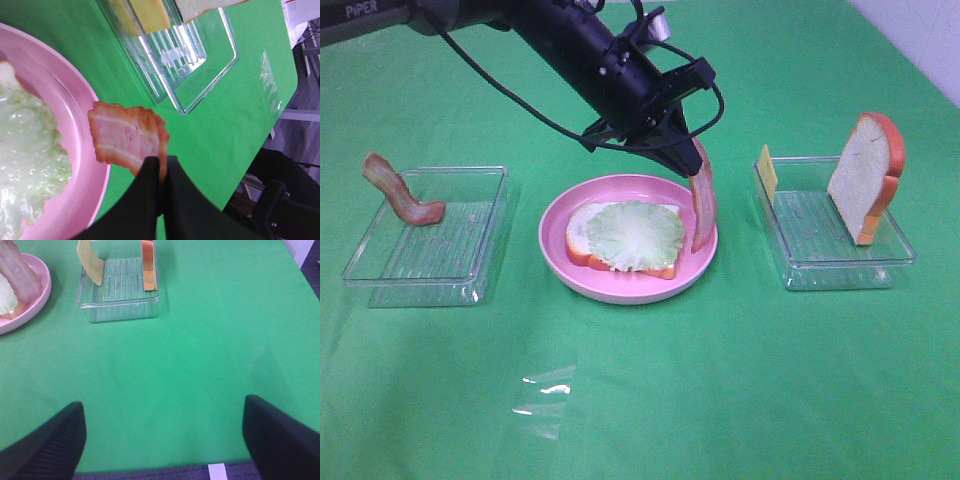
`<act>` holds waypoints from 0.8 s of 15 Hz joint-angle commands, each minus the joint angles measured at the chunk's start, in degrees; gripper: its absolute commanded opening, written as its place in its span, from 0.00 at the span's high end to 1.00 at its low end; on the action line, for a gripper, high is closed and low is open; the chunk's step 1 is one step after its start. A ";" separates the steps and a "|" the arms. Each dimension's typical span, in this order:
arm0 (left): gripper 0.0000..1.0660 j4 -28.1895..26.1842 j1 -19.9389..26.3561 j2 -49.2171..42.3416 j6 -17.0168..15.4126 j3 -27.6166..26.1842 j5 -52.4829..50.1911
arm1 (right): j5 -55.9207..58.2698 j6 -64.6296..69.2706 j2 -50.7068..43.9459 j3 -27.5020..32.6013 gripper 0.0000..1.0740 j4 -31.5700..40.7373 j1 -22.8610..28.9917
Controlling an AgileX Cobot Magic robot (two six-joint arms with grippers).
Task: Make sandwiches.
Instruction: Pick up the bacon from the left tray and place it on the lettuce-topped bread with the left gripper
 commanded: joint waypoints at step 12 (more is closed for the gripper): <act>1.00 28.42 -0.11 0.34 -12.32 -0.17 2.58 | -0.11 -0.17 -1.72 0.11 0.24 -0.06 -0.06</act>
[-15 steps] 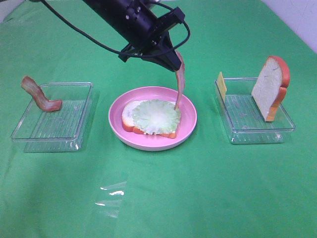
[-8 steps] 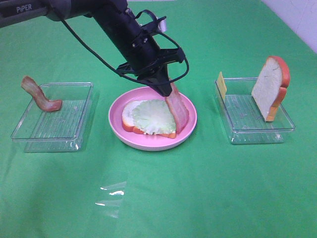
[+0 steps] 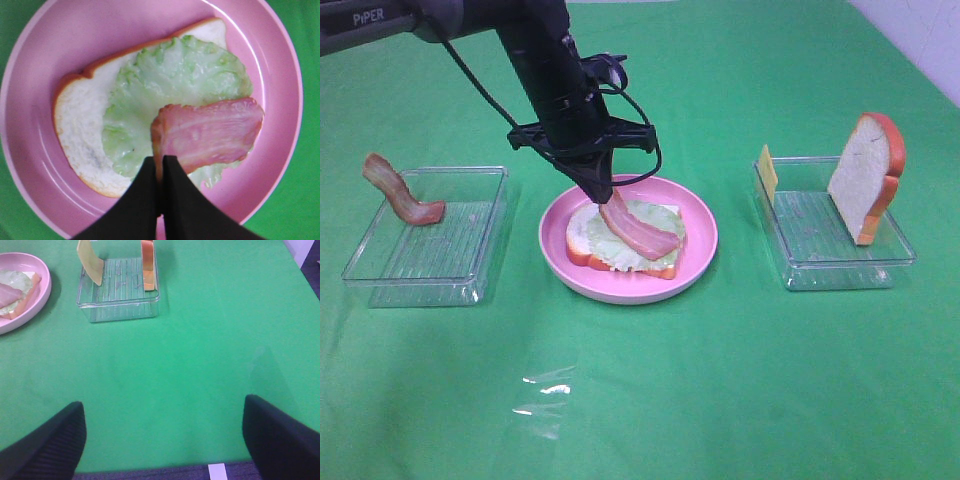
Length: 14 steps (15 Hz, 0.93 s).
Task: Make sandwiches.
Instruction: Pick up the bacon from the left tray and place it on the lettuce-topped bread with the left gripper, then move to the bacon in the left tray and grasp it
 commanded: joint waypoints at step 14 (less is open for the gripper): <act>0.05 6.13 0.00 -7.56 0.34 0.00 5.96 | -0.11 -0.17 -1.72 0.11 0.24 -0.06 -0.06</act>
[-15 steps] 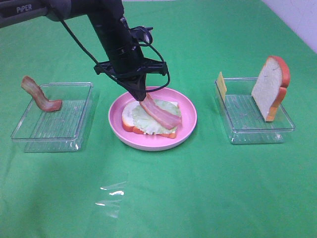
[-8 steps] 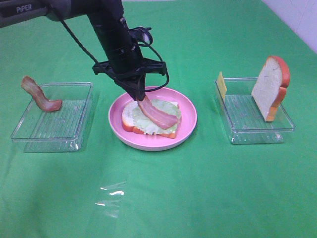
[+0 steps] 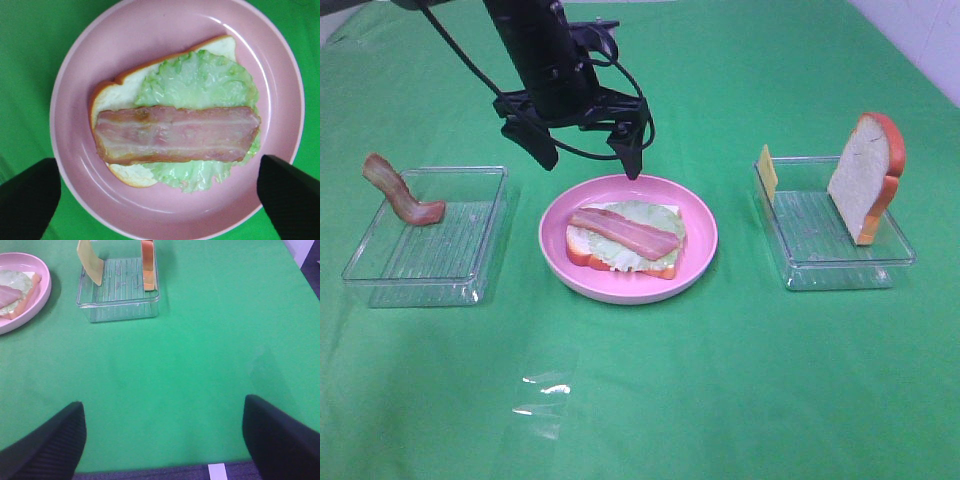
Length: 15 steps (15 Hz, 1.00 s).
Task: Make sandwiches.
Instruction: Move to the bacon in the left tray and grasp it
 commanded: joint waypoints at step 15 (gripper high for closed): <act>0.06 5.27 25.55 -10.77 5.21 11.92 5.67 | -0.11 -0.17 -1.72 0.11 0.24 -0.06 -0.06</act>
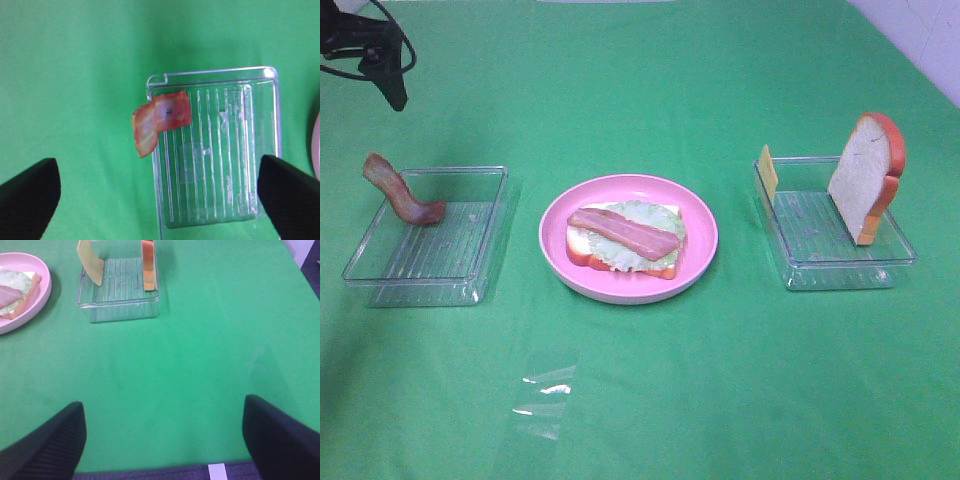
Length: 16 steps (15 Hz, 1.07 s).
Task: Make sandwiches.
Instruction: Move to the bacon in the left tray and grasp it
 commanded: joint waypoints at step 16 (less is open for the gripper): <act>0.23 -0.74 -0.23 11.34 0.92 0.06 -1.09 | -0.11 -0.17 -1.72 0.11 0.24 -0.06 -0.06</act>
